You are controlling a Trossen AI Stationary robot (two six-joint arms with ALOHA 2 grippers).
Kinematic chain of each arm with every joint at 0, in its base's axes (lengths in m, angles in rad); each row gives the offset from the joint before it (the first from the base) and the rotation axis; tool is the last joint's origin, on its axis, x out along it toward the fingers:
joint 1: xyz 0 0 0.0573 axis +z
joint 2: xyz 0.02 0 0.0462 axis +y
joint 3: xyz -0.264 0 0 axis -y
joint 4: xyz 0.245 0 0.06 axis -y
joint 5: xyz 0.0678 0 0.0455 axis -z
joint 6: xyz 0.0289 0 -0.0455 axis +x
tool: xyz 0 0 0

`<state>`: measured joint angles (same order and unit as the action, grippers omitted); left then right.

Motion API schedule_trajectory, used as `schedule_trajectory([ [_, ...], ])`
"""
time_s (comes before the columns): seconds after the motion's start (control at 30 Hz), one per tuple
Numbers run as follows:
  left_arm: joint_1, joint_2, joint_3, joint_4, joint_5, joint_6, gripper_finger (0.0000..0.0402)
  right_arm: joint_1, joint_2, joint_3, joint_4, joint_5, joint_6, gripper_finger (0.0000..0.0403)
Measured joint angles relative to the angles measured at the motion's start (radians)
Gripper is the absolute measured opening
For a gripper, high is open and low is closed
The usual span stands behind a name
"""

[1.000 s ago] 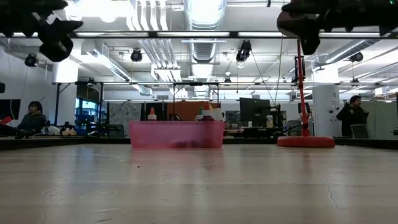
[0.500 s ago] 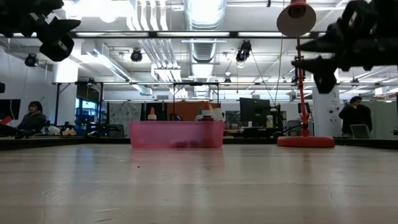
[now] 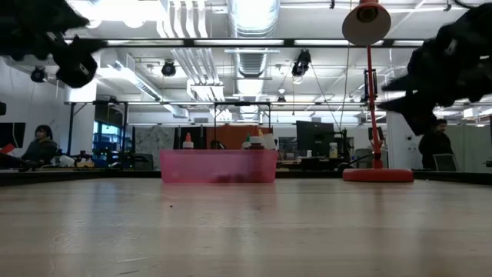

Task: Pick & Place food coloring
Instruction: Return to Home Position

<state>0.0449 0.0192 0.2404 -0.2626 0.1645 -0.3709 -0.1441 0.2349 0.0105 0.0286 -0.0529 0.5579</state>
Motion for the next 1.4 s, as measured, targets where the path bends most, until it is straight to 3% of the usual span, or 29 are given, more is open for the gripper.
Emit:
schedule_trajectory([
  [0.23,0.023,-0.011,-0.231,0.302,-0.044,0.001,0.0149,0.042,-0.218,-0.001,0.012,0.009,0.0,0.0167],
  [0.53,0.114,-0.019,-0.231,0.293,-0.081,-0.002,0.0149,0.122,-0.235,-0.001,0.006,0.007,0.0,0.0166],
  [0.7,0.098,-0.019,-0.232,0.293,-0.085,-0.003,0.0149,0.18,-0.235,-0.001,0.004,0.002,0.0,0.0166],
  [1.4,0.1,-0.019,-0.233,0.29,-0.08,-0.003,0.0149,0.179,-0.235,-0.001,0.004,0.002,0.0,0.0166],
])
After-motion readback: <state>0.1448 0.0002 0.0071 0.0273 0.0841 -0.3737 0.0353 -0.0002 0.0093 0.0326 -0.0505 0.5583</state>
